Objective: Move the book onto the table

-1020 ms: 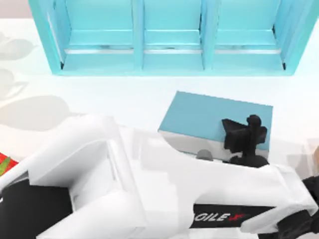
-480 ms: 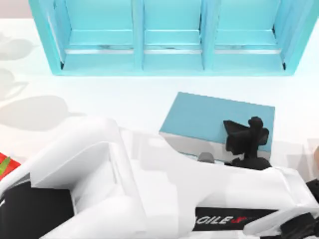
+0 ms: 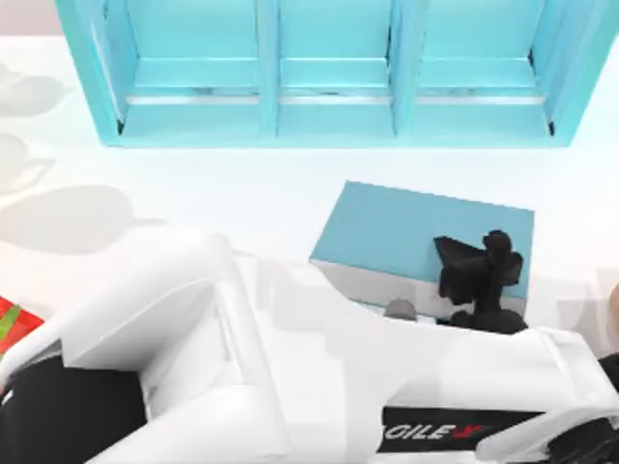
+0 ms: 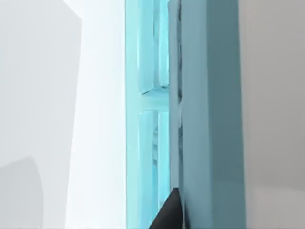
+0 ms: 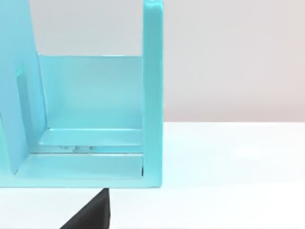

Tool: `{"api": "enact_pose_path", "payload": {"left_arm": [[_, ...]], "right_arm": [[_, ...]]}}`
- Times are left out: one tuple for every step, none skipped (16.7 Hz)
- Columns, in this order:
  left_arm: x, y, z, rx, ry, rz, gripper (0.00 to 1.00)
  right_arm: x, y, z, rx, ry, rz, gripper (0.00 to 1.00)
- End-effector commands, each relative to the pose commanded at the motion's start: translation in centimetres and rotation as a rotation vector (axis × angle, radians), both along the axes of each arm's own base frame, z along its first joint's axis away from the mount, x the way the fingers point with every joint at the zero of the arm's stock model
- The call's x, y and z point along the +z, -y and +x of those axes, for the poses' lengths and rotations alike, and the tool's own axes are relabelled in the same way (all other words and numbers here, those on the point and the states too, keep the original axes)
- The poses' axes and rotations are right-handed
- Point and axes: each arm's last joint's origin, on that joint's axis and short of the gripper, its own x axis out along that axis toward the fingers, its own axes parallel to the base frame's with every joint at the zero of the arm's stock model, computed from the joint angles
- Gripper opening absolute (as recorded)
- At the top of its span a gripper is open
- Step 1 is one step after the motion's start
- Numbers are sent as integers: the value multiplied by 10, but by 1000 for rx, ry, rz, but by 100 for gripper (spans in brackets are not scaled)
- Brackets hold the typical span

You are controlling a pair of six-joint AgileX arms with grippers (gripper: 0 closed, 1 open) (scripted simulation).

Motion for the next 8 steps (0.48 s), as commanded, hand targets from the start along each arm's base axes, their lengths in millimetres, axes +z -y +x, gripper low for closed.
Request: {"api": "enact_pose_path", "payload": {"left_arm": [[-4,0,0,1,0,-1,0],[-8,0,0,1,0,-3,0],[-12,0,0,0,-1,0,0],[-16,0,0,-1,-2,1,0],[-19,0,0,1,0,-1,0],[-23,0,0,1,1,-5,0],[-28,0,0,0,0,-2,0],[-29,0,0,1,0,-1,0]], "right_arm": [[0,0,0,0,0,0,100],[0,0,0,0,0,0,100],[0,0,0,0,0,0,100],[0,0,0,0,0,0,100],[0,0,0,0,0,0,100],[0,0,0,0,0,0,100],[0,0,0,0,0,0,100],[0,0,0,0,0,0,100]]}}
